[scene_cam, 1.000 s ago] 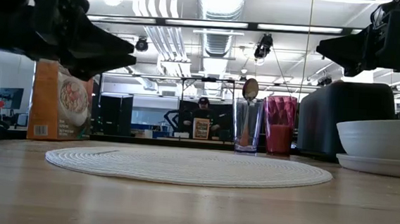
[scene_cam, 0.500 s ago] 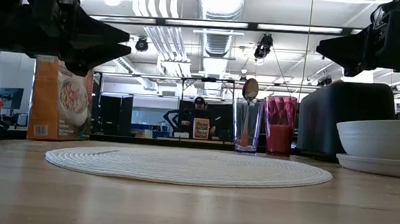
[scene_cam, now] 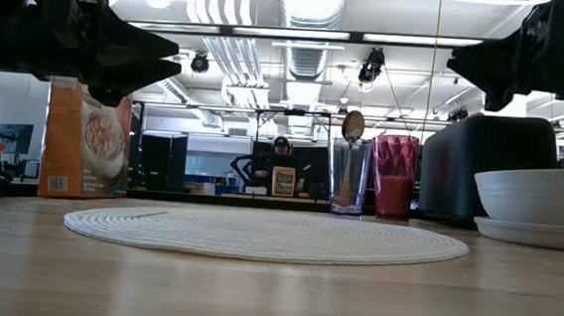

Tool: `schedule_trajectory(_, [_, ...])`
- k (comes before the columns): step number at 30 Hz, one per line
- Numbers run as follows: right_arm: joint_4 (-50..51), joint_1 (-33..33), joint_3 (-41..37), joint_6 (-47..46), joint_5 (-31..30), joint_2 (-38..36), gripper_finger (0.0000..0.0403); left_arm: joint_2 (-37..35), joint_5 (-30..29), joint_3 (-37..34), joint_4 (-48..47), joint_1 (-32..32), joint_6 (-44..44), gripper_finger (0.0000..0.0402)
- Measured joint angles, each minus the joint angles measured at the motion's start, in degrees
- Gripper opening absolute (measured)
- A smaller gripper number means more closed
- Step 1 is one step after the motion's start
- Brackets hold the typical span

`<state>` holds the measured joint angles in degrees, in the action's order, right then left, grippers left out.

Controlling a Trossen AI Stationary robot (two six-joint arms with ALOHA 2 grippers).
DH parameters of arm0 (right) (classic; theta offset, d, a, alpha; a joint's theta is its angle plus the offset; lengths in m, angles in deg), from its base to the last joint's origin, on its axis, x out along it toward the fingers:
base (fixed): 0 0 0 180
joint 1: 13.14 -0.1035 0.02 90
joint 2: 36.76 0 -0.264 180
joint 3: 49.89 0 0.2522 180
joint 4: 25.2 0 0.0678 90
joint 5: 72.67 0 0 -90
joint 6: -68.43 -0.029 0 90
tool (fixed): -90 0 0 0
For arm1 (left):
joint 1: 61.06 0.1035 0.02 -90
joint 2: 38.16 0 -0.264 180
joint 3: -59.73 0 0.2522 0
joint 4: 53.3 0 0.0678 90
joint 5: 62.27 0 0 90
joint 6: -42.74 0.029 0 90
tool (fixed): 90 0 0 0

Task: Arrange a breakfast setting
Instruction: Put the white bowl on the left of the white table mat

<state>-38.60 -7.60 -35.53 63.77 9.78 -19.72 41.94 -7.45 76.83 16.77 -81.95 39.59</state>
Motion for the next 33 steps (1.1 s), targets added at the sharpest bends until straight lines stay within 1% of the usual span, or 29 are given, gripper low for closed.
schedule_trajectory(2, [-0.45,0.00,0.00,-3.99,0.01,-0.02,0.0118,0.00,-1.72,-0.10,0.02,0.00,0.88,0.0208])
schedule_trajectory(6, [-0.69,0.09,-0.02,-9.15,-0.01,0.00,0.0118,-0.49,-4.27,-0.84,0.22,0.02,4.33,0.0208])
schedule_trajectory(9, [-0.65,0.09,0.00,-14.81,0.03,0.00,0.0118,-1.21,-4.49,-1.63,0.20,0.07,5.06,0.0208])
schedule_trajectory(13, [-1.81,0.09,-0.01,-18.89,-0.81,0.00,0.0118,-2.14,-4.61,-2.18,0.22,0.09,5.02,0.0208])
schedule_trajectory(17, [-2.13,0.11,-0.02,-24.95,-1.04,0.00,0.0118,-2.24,-4.63,-2.21,0.20,0.09,5.03,0.0208])
schedule_trajectory(27, [-2.05,0.11,0.02,-35.21,-2.57,1.05,0.0118,-2.19,-4.63,-2.25,0.17,0.09,5.02,0.0208])
schedule_trajectory(30, [1.37,0.09,1.34,-35.30,-2.46,1.05,0.0120,-2.19,-4.60,-2.26,0.17,0.09,5.00,0.0208])
schedule_trajectory(33, [8.03,0.09,4.69,-35.39,-2.49,1.18,0.0131,-2.19,-4.48,-2.32,0.17,0.09,5.00,0.0208])
